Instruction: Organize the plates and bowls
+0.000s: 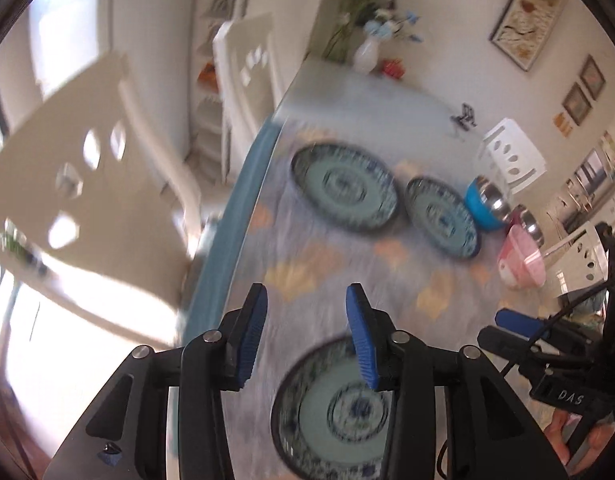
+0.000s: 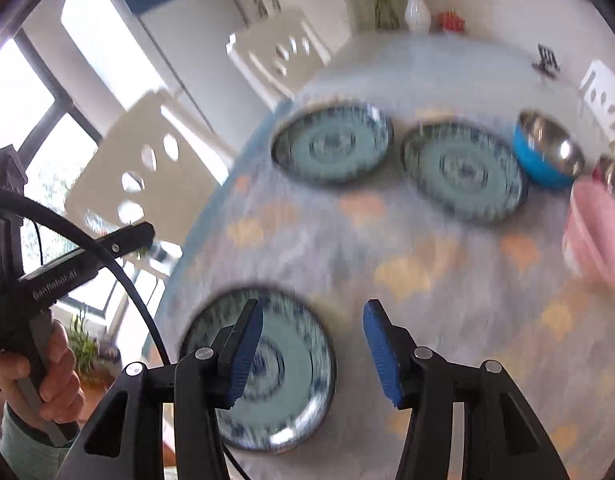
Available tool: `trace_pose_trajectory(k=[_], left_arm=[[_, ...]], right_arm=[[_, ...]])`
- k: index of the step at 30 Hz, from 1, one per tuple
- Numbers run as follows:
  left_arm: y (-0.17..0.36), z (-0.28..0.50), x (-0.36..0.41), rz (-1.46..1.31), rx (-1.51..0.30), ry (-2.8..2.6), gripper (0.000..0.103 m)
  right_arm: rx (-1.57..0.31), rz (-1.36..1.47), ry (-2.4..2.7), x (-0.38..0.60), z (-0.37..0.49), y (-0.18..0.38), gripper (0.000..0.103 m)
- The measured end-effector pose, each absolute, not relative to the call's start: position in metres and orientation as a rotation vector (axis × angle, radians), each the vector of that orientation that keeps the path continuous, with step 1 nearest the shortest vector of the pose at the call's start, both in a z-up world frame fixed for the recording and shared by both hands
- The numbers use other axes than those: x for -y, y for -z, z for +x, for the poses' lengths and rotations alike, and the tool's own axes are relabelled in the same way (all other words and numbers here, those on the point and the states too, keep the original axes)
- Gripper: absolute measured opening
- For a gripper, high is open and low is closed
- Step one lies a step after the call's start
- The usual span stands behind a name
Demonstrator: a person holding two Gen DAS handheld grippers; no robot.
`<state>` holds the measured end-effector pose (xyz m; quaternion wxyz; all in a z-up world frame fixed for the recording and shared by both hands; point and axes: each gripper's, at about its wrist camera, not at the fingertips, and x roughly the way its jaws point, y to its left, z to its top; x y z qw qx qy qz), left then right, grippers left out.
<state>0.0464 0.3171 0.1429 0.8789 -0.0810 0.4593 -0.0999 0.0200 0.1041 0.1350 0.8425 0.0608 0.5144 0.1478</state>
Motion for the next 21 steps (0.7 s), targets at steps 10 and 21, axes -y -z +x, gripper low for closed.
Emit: trace_pose_trajectory(k=[10, 21], left_arm=[[-0.216, 0.149, -0.297, -0.084, -0.859, 0.401, 0.067], [-0.120, 0.267, -0.276, -0.110, -1.048, 0.485, 0.054]], right_arm=[[-0.952, 0.222, -0.249, -0.094, 0.072, -0.184, 0.054], [-1.189, 0.382, -0.184, -0.077, 0.158, -0.098, 0.054]])
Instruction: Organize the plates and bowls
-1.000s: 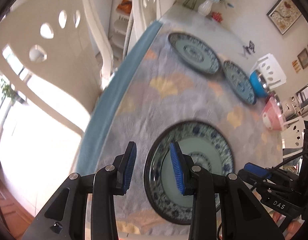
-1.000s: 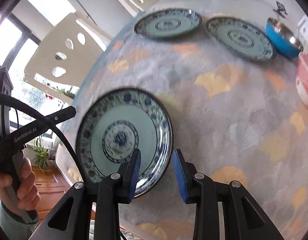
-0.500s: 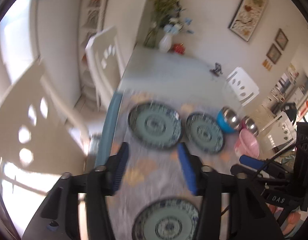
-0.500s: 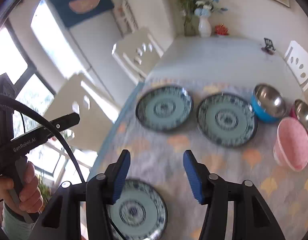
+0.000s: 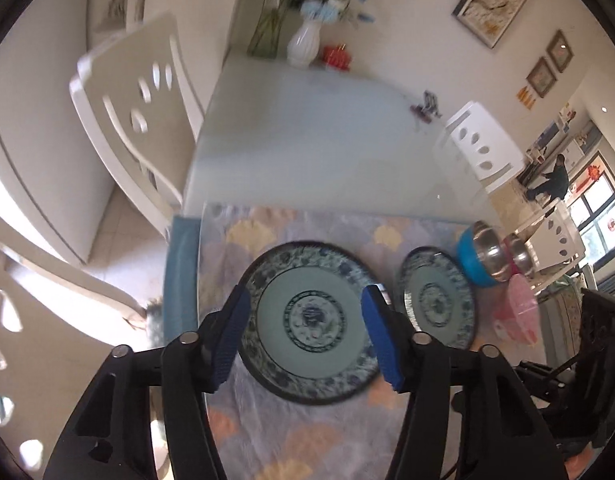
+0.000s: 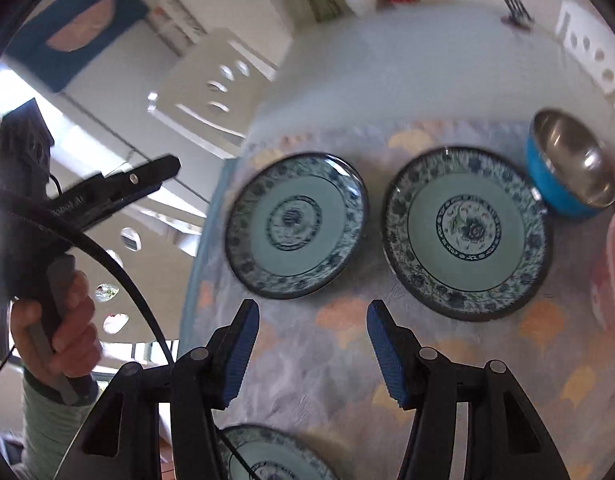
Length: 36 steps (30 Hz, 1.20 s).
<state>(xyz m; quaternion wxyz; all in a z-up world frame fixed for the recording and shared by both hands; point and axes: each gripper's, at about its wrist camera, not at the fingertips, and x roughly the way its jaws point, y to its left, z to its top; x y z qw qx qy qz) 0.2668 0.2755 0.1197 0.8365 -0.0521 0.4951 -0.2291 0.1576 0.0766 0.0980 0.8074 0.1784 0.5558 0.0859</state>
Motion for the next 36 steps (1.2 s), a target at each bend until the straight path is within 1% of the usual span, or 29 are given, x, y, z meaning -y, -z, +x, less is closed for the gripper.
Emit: trace_pose_trajectory(k=[3, 5, 6, 8, 9, 10, 11, 16, 19, 21, 23, 31, 36], left_arm=[[-0.090, 0.284, -0.277, -0.139, -1.096, 0.496, 0.050], [-0.077, 0.293, -0.278, -0.149, -1.115, 0.494, 0.041], [-0.070, 0.298, -0.279, -0.150, -1.121, 0.487, 0.039], [-0.059, 0.306, -0.281, -0.153, -1.131, 0.474, 0.030], [-0.053, 0.311, -0.283, -0.160, -1.137, 0.472, 0.028], [-0.047, 0.315, -0.285, -0.173, -1.143, 0.473, 0.026], [-0.044, 0.318, -0.286, -0.181, -1.147, 0.471, 0.025], [-0.031, 0.326, -0.288, -0.221, -1.159, 0.474, 0.025], [-0.021, 0.331, -0.285, -0.232, -1.186, 0.466, 0.025], [-0.018, 0.331, -0.284, -0.235, -1.181, 0.470, 0.025], [-0.019, 0.330, -0.282, -0.231, -1.174, 0.465, 0.025], [-0.024, 0.325, -0.291, -0.291, -1.155, 0.383, 0.025], [-0.038, 0.317, -0.297, -0.309, -1.128, 0.377, 0.025]], right_arm=[[-1.230, 0.393, -0.175, -0.075, 0.177, -0.079, 0.054], [-1.251, 0.395, -0.183, -0.077, 0.188, -0.069, 0.054], [-1.266, 0.393, -0.206, -0.081, 0.195, -0.061, 0.054], [-1.289, 0.363, -0.221, -0.088, 0.204, -0.051, 0.053], [-1.299, 0.350, -0.219, -0.091, 0.207, -0.046, 0.052], [-1.316, 0.349, -0.226, -0.094, 0.210, -0.039, 0.049], [-1.324, 0.355, -0.232, -0.094, 0.212, -0.035, 0.047], [-1.359, 0.378, -0.234, -0.092, 0.220, -0.016, 0.046], [-1.348, 0.359, -0.248, -0.094, 0.224, -0.012, 0.044], [-1.337, 0.352, -0.251, -0.095, 0.227, -0.011, 0.042], [-1.328, 0.344, -0.245, -0.094, 0.231, -0.010, 0.037], [-1.295, 0.255, -0.248, -0.101, 0.230, -0.015, 0.036], [-1.284, 0.264, -0.256, -0.101, 0.229, -0.022, 0.036]])
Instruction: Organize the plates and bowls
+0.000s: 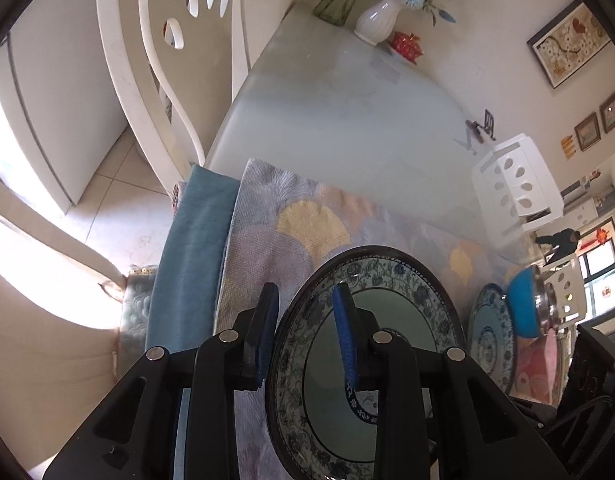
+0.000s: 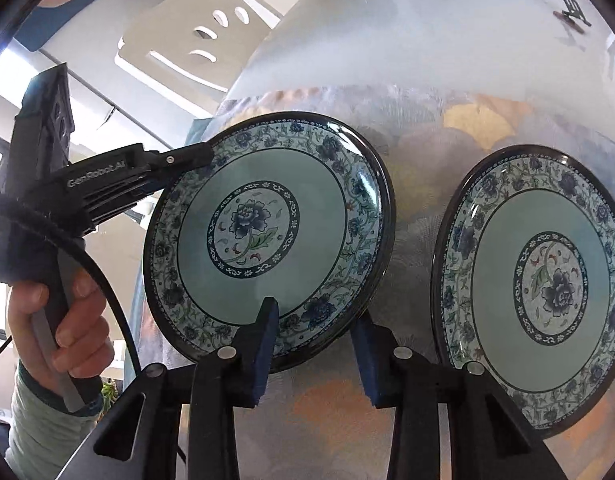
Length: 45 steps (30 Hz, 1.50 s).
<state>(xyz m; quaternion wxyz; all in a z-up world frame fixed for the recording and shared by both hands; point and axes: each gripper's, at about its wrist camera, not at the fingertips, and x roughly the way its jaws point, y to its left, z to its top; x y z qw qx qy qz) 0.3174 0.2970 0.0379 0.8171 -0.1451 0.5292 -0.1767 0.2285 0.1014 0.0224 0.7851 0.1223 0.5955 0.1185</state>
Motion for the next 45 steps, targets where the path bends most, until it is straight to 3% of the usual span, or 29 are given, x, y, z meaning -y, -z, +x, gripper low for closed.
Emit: trace_pose_trajectory(k=[13, 26, 35, 45], left_arm=[[-0.115, 0.274, -0.312, -0.314, -0.990, 0.365, 0.025], [-0.187, 0.160, -0.307, -0.319, -0.876, 0.397, 0.025], [-0.180, 0.084, -0.309, -0.322, -0.902, 0.339, 0.025], [-0.132, 0.012, -0.314, -0.324, -1.018, 0.237, 0.025]], right_arm=[[-1.165, 0.230, -0.328, -0.086, 0.198, -0.097, 0.036], [-1.103, 0.244, -0.328, -0.083, 0.106, -0.166, 0.036], [-1.168, 0.259, -0.383, -0.096, 0.038, -0.158, 0.036], [-1.261, 0.202, -0.430, -0.105, -0.019, -0.126, 0.036]])
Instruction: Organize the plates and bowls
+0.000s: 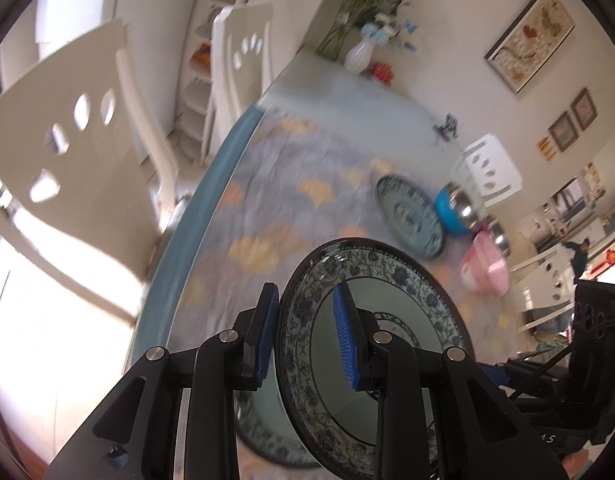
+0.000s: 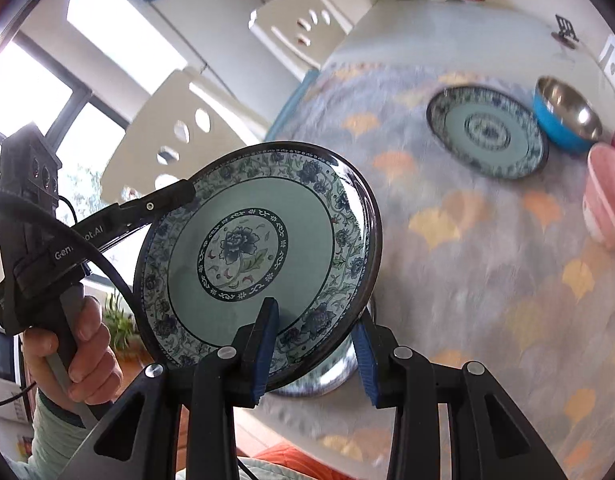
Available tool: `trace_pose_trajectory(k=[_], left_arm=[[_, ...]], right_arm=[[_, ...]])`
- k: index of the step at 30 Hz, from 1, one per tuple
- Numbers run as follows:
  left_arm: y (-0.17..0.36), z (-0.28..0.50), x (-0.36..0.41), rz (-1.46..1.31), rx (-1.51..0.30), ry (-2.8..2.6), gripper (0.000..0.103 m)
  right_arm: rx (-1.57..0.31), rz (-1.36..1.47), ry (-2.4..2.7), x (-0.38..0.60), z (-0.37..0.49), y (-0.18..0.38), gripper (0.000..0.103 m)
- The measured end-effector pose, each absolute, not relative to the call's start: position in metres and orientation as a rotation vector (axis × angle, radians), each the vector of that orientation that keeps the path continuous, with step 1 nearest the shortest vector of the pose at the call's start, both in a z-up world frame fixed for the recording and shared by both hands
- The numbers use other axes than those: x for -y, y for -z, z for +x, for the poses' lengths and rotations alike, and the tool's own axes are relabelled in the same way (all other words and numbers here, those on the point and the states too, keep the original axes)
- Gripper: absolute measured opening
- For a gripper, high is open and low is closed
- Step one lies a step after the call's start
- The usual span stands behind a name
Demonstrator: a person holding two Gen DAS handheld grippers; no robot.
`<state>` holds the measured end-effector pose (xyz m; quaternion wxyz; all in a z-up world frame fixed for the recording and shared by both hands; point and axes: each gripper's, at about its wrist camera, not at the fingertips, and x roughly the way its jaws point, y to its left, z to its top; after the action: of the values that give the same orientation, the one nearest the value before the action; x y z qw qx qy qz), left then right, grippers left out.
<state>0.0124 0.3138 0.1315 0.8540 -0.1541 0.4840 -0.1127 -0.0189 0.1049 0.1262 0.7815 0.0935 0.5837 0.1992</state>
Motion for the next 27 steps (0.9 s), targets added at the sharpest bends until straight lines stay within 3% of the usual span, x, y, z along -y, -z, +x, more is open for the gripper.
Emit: trace_pose_trajectory(k=[12, 27], left_arm=[[-0.065, -0.021, -0.312, -0.289, -1.147, 0.207, 0.025], [-0.039, -0.014, -0.314, -0.290, -1.192, 0.202, 0.025]], right_arm=[[-1.418, 0.172, -0.404, -0.112, -0.043, -0.056, 0.036], [-1.478, 0.176, -0.343, -0.119, -0.038, -0.033, 0.036]])
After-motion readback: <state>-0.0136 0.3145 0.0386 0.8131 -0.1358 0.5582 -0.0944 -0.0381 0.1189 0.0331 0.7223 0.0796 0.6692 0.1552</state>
